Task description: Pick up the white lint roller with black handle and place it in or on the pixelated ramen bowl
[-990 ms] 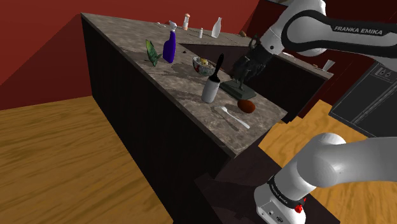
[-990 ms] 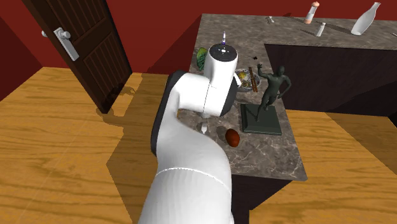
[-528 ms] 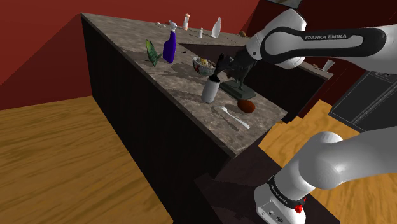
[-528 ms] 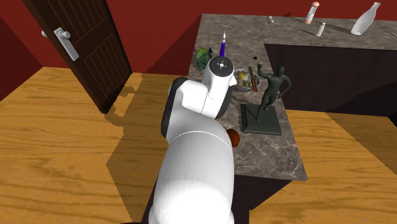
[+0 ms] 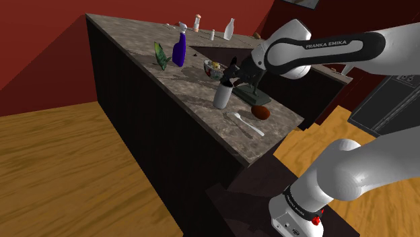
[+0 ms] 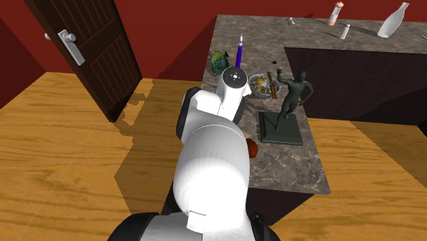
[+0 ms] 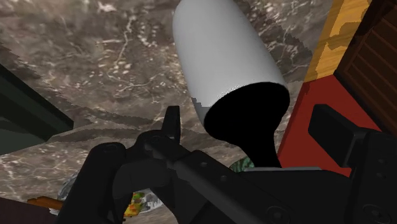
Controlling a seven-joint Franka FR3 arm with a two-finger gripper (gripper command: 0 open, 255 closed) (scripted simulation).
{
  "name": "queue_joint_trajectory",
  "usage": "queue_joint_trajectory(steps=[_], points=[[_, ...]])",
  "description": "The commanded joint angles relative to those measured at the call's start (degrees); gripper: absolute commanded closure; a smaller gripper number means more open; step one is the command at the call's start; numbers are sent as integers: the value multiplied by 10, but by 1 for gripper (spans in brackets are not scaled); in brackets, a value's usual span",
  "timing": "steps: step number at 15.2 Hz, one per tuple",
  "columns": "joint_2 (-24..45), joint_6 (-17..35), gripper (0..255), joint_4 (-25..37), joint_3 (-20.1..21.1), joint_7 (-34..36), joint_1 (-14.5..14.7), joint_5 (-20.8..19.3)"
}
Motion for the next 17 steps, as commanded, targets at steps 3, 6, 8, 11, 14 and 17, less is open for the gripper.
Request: queue_joint_trajectory(steps=[3, 6, 8, 11, 14, 17], points=[[4, 3, 0, 1, -1, -1, 1, 1], [3, 3, 0, 1, -1, -1, 1, 1], [3, 3, 255, 1, -1, -1, 1, 1], [4, 3, 255, 0, -1, -1, 1, 1], [4, 4, 255, 1, -1, -2, 1, 1], [0, -6, 255, 6, 0, 1, -1, -1]])
